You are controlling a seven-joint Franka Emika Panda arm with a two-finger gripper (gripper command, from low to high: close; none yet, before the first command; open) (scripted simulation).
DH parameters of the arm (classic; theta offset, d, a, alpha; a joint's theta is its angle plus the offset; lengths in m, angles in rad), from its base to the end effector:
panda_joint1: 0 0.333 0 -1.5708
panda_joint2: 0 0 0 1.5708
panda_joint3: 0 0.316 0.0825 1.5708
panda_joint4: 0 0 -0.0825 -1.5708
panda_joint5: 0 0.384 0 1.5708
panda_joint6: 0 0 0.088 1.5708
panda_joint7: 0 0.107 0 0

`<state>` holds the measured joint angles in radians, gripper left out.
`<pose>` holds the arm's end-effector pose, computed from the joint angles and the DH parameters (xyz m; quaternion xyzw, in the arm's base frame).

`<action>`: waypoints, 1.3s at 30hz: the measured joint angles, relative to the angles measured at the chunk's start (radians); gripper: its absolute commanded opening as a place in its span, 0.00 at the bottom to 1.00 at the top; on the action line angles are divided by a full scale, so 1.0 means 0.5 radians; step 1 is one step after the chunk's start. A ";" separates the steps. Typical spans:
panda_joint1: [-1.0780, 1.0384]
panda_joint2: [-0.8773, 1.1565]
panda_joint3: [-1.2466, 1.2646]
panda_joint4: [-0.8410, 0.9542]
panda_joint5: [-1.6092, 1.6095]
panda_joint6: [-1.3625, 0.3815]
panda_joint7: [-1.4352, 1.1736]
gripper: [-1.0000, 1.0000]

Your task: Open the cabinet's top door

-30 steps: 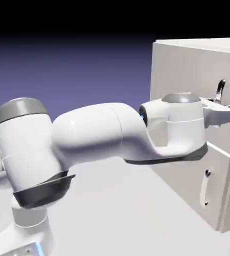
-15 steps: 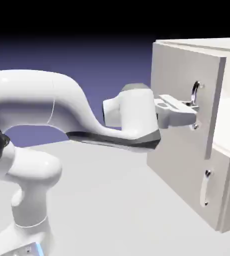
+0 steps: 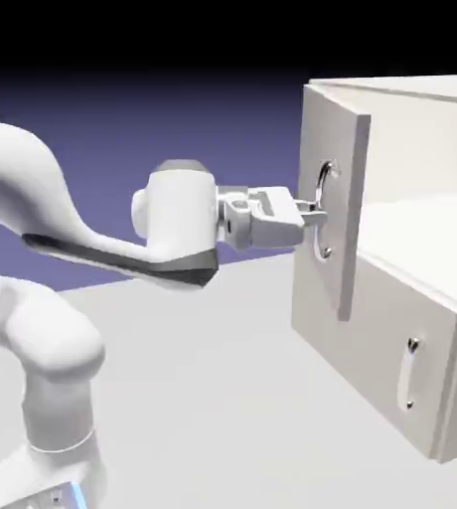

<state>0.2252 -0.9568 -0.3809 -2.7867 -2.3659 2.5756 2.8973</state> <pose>0.3176 -0.0417 0.5012 -0.5853 0.3958 -0.6953 0.1318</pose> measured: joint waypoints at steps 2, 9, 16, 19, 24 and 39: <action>-0.127 -0.042 0.145 -0.050 0.108 0.018 0.000 0.00; -0.354 -0.342 0.557 -0.273 0.691 -0.045 -0.251 0.00; -0.339 -0.635 0.885 -0.440 1.300 -0.235 -0.566 0.00; -0.279 -0.739 1.037 -0.487 1.562 -0.365 -0.686 0.00; -0.132 -0.855 1.336 -0.519 1.999 -0.649 -0.837 0.00; -0.012 -0.592 2.417 -0.053 3.119 -1.703 -0.901 0.00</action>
<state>0.2193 -1.2527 0.8277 -2.8131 -0.8064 1.7240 2.4468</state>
